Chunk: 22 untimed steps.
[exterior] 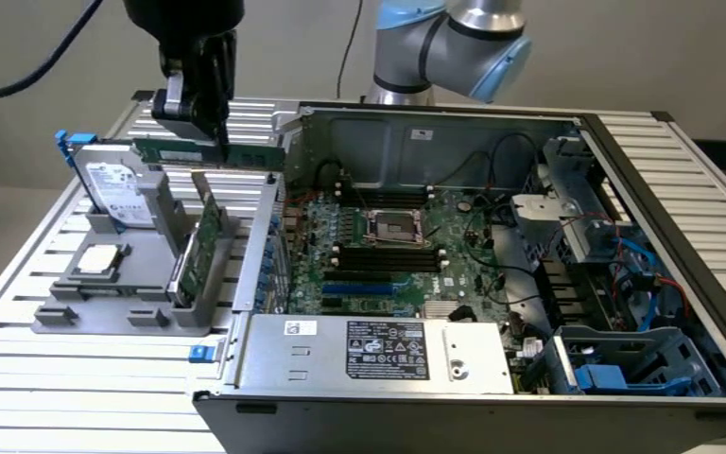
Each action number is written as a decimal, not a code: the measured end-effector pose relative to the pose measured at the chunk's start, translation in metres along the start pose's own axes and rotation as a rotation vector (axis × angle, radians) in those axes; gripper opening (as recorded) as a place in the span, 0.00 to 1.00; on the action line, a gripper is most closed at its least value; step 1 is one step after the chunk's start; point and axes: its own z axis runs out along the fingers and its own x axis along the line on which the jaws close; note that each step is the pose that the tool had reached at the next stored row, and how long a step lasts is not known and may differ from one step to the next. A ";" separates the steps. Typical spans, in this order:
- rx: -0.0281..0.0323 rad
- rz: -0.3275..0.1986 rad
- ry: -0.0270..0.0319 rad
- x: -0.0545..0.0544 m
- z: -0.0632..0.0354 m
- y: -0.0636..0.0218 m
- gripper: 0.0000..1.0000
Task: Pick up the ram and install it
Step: 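Pick up the ram and move it above insertion slot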
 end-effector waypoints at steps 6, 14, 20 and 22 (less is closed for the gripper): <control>-0.0132 0.001 0.0004 -0.001 -0.0027 -0.0269 0.14; -0.0209 0.001 0.0007 -0.003 -0.0057 -0.0629 0.14; -0.0212 0.001 0.0007 -0.005 -0.0076 -0.0901 0.14; -0.0213 0.001 0.0007 -0.006 -0.0082 -0.0991 0.14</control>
